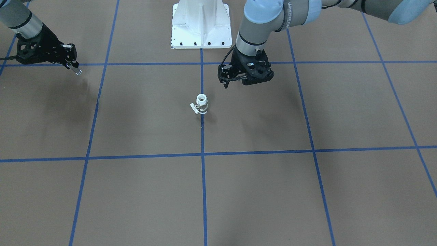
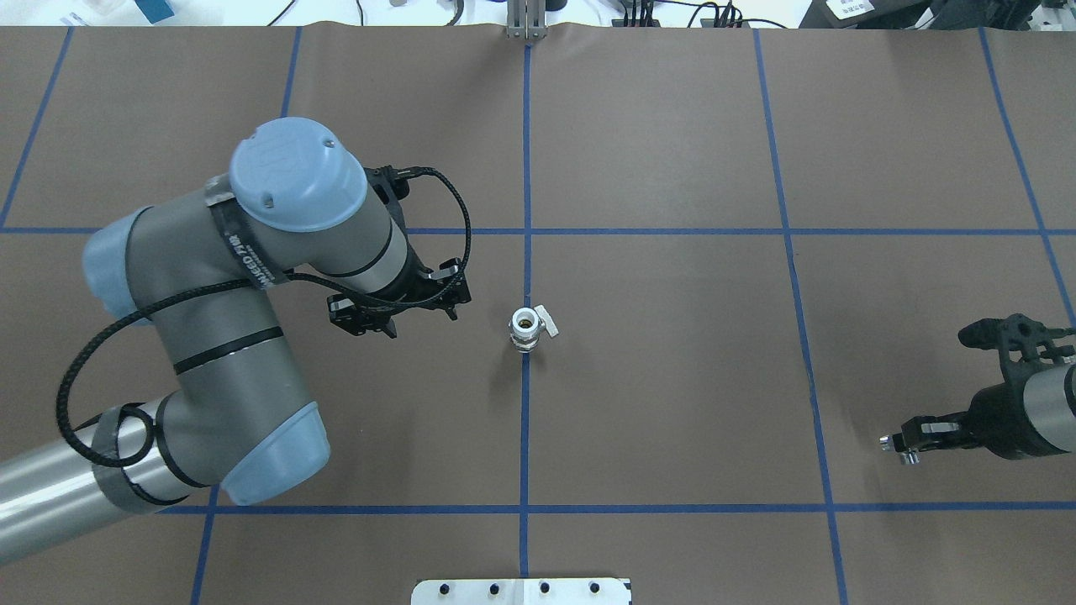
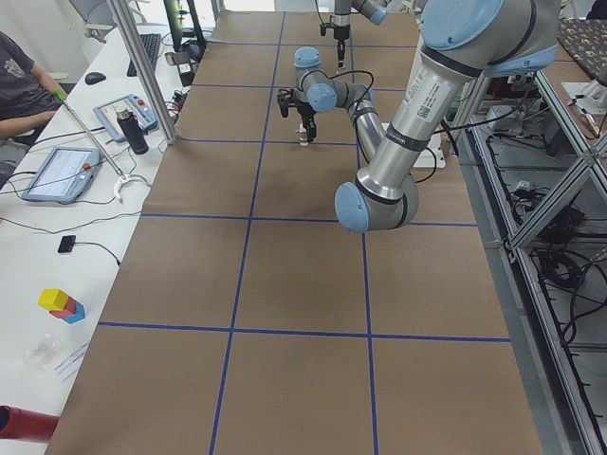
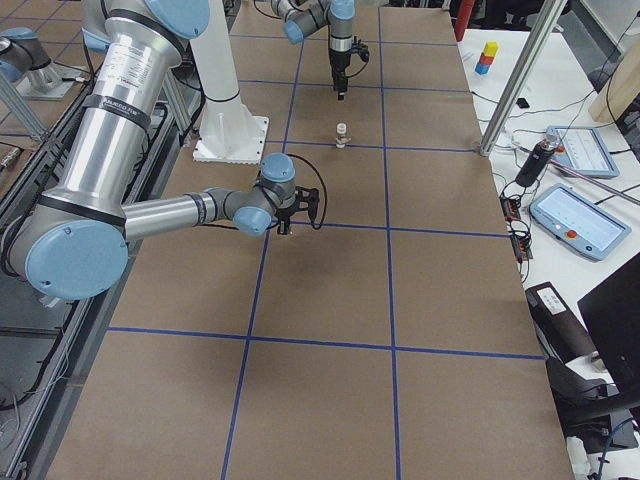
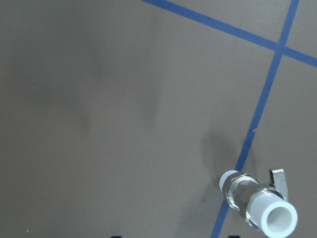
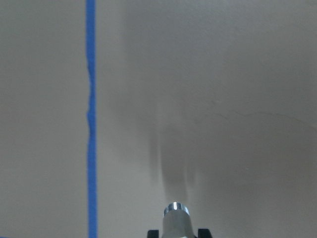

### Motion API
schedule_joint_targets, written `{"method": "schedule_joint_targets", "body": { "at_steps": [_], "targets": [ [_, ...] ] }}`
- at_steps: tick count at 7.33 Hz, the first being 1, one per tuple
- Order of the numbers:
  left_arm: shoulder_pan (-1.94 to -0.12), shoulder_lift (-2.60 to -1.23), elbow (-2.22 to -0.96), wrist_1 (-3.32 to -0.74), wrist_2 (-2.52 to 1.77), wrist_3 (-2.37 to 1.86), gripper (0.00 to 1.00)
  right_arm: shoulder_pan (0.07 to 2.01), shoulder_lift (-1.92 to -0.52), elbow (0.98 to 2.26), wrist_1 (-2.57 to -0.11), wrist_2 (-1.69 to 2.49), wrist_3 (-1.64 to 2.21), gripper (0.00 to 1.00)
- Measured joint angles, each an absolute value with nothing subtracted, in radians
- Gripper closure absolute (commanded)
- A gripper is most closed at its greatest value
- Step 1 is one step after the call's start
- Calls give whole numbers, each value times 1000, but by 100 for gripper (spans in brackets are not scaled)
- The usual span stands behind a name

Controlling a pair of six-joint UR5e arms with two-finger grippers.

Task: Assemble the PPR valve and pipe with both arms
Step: 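Position the pipe above the valve with the right gripper while the left arm retracts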

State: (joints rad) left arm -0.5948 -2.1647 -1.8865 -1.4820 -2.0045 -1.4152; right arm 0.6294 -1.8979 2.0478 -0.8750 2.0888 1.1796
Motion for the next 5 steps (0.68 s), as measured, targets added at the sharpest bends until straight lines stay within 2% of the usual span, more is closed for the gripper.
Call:
{"method": "schedule_joint_targets", "body": {
  "at_steps": [5],
  "targets": [
    [-696, -1932, -1983, -1493, -2030, -1150, 23, 670, -1313, 2042, -1485, 2106, 1254, 100]
  ]
}}
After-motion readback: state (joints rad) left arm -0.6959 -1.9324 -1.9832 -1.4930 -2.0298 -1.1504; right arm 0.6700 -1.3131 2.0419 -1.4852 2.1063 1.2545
